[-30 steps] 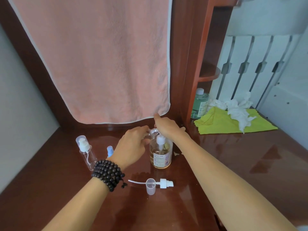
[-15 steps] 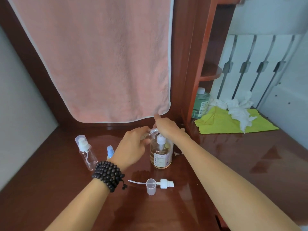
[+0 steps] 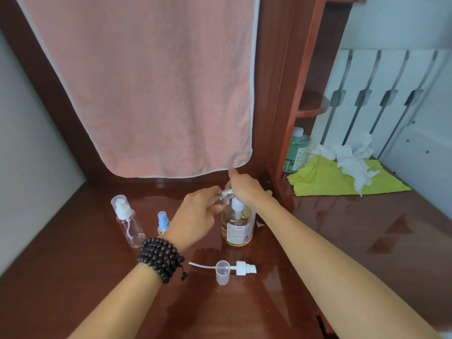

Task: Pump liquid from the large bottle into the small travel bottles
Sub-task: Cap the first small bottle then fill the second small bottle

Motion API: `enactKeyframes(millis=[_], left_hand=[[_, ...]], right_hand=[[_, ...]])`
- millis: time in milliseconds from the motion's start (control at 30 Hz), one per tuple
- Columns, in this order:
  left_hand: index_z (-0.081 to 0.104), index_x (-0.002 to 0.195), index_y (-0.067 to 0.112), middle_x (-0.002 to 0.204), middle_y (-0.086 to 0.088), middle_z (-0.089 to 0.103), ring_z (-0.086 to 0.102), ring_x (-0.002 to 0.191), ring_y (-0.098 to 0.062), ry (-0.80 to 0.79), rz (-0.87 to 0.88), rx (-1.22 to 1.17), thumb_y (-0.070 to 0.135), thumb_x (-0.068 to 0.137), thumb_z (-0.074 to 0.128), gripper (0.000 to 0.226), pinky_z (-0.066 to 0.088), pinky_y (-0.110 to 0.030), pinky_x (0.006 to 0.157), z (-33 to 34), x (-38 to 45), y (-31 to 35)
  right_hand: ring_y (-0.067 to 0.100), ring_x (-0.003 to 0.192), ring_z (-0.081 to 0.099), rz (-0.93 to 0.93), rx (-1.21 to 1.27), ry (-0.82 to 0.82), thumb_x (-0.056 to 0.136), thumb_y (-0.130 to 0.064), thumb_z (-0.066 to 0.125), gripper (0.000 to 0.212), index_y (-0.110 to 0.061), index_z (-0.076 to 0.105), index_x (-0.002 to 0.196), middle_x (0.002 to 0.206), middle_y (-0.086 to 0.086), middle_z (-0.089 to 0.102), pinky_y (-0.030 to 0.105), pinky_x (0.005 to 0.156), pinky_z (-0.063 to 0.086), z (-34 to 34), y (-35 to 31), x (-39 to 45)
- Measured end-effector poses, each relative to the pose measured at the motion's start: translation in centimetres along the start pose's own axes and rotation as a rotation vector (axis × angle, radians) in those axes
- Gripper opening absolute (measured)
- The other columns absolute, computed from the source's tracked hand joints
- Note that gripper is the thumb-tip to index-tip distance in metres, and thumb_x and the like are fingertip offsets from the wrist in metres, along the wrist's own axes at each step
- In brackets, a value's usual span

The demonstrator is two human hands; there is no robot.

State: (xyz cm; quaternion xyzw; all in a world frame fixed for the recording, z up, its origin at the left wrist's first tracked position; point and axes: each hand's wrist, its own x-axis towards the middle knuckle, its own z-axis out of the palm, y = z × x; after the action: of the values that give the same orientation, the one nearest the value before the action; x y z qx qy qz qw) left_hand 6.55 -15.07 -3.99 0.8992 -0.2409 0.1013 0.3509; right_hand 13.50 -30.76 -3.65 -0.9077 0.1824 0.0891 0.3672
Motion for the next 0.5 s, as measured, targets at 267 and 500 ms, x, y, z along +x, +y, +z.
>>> enactKeyframes(millis=[267,500], left_hand=[[0.06,0.1,0.019,0.09,0.007,0.065,0.055,0.081,-0.011,0.004,-0.007,0.022,0.007,0.089,0.062,0.016,0.043,-0.025,0.07,0.4,0.0,0.0],[0.06,0.102,0.019,0.094,0.003,0.067,0.06,0.085,-0.016,-0.002,-0.026,0.022,0.008,0.09,0.061,0.017,0.051,-0.038,0.077,0.2,-0.1,0.3]], right_hand=[[0.034,0.141,0.043,0.016,-0.036,0.008,0.103,-0.056,0.005,0.078,-0.018,0.062,0.14,0.145,0.01,0.058,0.062,0.117,0.008,0.3,0.1,0.2],[0.035,0.143,0.041,0.02,-0.035,0.011,0.102,-0.059,0.004,0.081,-0.017,0.061,0.14,0.147,0.011,0.056,0.062,0.118,0.009,0.3,-0.1,-0.4]])
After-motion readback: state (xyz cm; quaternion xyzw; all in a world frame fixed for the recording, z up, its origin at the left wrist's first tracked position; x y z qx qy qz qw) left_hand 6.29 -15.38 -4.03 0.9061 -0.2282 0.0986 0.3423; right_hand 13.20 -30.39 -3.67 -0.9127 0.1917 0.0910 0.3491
